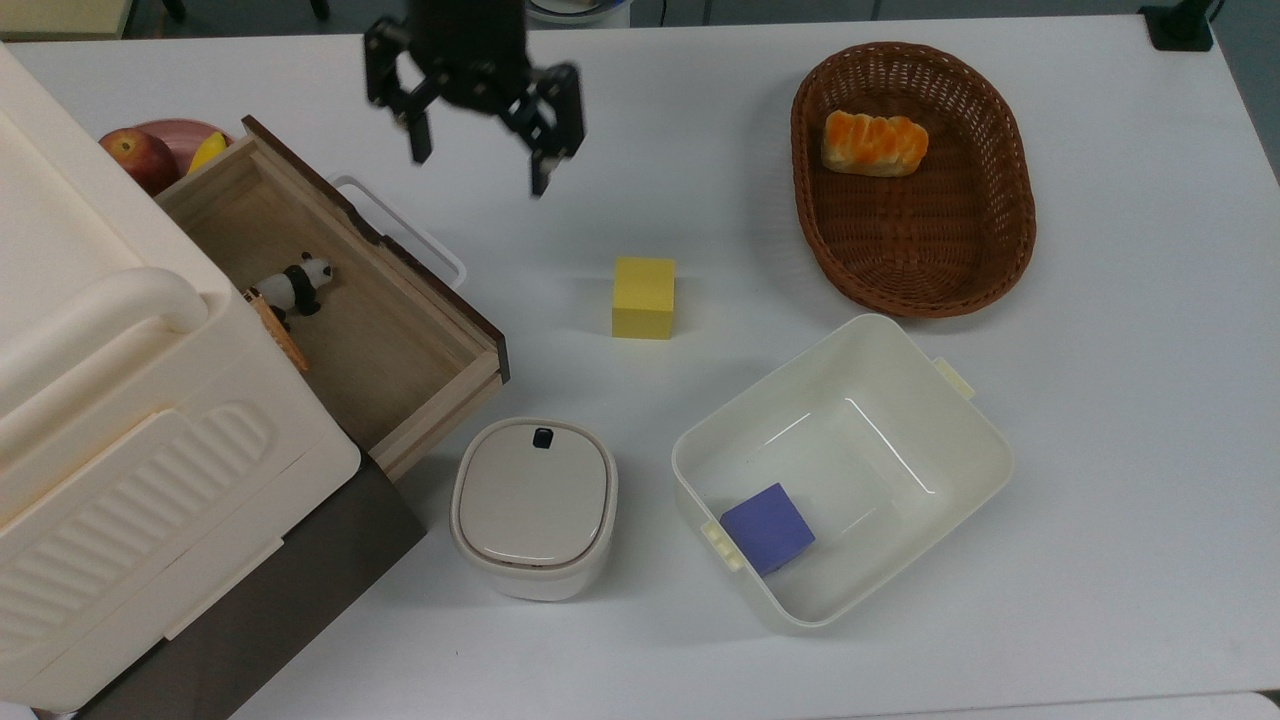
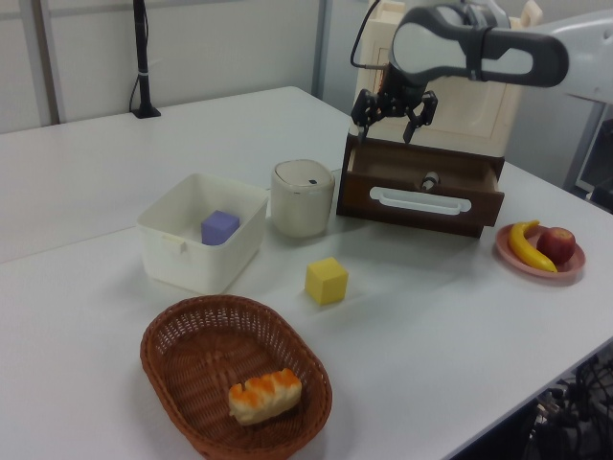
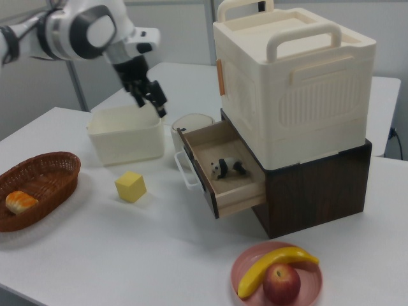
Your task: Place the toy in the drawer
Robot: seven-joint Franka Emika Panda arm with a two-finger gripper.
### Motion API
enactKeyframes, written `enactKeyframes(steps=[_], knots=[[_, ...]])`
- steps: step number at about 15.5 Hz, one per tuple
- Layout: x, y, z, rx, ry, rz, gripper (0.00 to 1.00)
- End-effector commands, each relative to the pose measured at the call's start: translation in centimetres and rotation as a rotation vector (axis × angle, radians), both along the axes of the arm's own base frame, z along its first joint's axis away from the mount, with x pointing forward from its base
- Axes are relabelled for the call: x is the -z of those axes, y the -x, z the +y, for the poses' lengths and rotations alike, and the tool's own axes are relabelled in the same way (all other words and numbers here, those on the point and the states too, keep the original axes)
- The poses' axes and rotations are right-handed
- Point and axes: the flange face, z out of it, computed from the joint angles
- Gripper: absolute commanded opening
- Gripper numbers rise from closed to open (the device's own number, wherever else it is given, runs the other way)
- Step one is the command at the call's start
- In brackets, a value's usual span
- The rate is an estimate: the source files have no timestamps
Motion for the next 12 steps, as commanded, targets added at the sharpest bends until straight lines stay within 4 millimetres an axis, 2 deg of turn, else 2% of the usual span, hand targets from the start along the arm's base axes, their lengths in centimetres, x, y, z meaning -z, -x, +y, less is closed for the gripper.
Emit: enactKeyframes(steps=[1,5,12], knots=[[-1.7,4.4,2.0,-0.118,-0.014,0.156,1.0],[-2.4,6.0,2.7,-0.13,-0.034,0.223,1.0],[-2.4,6.1,2.3,-0.188,-0.024,0.229,1.0]])
